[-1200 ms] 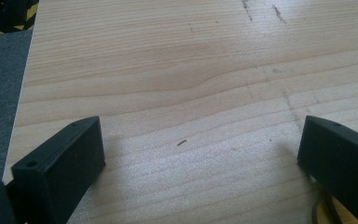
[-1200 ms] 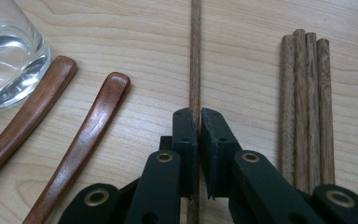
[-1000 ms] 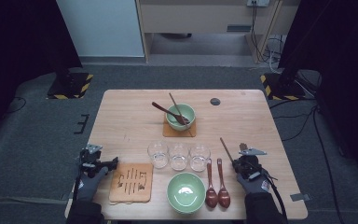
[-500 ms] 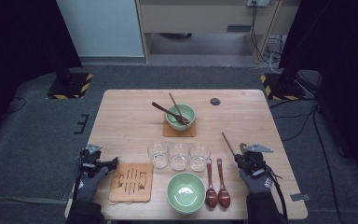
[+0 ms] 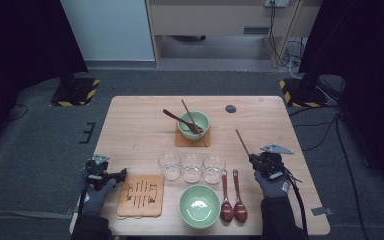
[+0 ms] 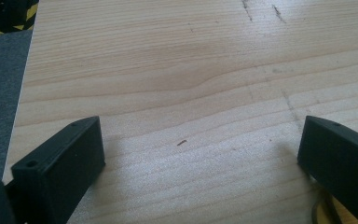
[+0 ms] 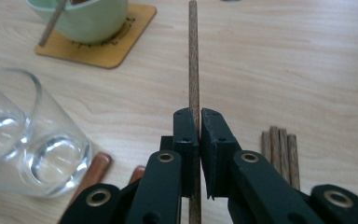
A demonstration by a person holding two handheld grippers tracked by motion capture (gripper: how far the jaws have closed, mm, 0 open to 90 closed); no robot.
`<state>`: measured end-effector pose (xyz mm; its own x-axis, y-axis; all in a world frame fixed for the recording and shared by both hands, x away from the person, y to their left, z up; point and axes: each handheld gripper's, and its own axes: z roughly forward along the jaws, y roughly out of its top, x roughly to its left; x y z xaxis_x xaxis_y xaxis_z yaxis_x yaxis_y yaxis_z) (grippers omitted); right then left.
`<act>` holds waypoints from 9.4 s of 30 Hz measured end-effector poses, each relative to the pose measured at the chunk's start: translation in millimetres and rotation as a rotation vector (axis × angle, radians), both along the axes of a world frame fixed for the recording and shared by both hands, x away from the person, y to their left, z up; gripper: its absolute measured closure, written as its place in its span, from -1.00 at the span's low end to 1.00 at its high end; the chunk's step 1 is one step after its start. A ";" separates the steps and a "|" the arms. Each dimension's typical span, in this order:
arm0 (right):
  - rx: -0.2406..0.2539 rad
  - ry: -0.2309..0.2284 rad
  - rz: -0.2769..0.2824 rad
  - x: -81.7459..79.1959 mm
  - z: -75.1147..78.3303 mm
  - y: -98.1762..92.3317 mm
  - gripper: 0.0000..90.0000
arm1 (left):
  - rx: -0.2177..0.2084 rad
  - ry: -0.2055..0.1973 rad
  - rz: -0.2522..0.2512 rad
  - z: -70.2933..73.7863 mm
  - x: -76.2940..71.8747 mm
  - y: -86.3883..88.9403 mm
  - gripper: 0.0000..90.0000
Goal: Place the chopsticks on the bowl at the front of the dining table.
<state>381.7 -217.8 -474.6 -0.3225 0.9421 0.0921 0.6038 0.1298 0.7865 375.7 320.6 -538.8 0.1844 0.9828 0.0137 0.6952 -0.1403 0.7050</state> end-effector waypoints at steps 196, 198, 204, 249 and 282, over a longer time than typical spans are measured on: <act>-0.022 0.015 0.162 164.5 13.5 169.0 0.38 | 0.000 0.001 -0.001 0.0 0.0 -0.1 -1.00; -0.036 0.020 0.165 163.3 12.5 170.1 0.33 | 0.000 0.001 -0.001 0.0 0.0 -0.1 -1.00; -0.062 0.050 0.179 163.4 6.3 172.6 0.35 | 0.000 0.001 -0.001 0.0 0.1 -0.1 -1.00; 0.020 -0.042 0.136 141.8 29.5 138.3 0.02 | 0.000 0.001 -0.002 0.0 0.4 -0.4 -1.00; -0.122 0.030 0.224 120.4 1.2 123.6 -0.18 | 0.000 0.002 -0.002 0.0 0.3 -0.4 -1.00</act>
<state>502.2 -94.2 -473.4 -0.5233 0.8522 -0.0053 0.5718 0.3556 0.7393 376.0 320.3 -538.7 0.1863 0.9824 0.0137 0.6960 -0.1418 0.7039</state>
